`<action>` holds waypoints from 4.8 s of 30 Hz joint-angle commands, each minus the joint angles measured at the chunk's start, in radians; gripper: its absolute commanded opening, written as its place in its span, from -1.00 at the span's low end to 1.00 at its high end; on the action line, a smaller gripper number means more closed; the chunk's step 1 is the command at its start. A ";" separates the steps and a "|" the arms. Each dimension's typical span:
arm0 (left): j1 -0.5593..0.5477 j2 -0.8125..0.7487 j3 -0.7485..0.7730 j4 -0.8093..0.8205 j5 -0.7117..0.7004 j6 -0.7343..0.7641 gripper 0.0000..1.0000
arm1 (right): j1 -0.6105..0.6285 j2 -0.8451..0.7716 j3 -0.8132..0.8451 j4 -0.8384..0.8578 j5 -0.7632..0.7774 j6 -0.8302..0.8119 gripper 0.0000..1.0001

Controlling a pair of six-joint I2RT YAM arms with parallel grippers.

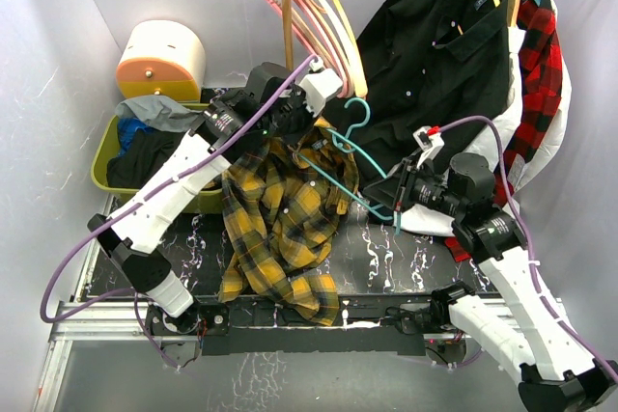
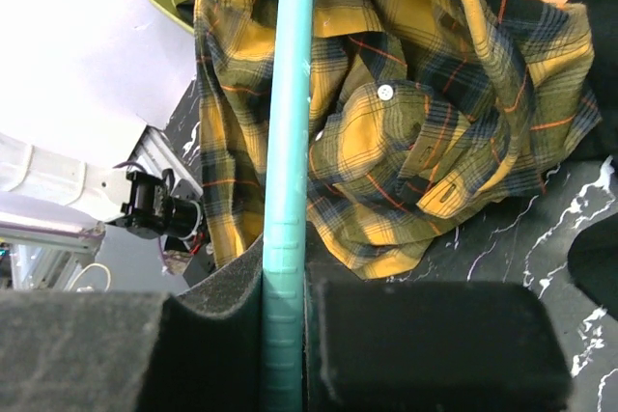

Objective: Place the shirt on the hanger

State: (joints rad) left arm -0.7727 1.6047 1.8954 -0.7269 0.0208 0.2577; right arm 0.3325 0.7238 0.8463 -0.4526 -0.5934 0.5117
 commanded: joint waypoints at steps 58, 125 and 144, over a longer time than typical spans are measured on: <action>0.419 0.013 -0.025 -0.254 0.805 0.743 0.94 | 0.198 0.256 -0.228 0.814 0.033 -0.274 -0.84; 0.354 0.139 0.139 -0.411 0.942 0.729 -1.00 | 0.198 0.160 -0.204 0.862 0.145 -0.269 -0.36; 0.414 -0.116 0.039 -0.526 0.951 0.593 -1.00 | 0.196 -0.023 -0.256 0.855 0.316 -0.335 -0.84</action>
State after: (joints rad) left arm -0.4210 1.5974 1.9713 -1.1851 0.9733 0.8761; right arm 0.5552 0.7673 0.5922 0.3389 -0.4385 0.1921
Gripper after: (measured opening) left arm 0.418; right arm 0.167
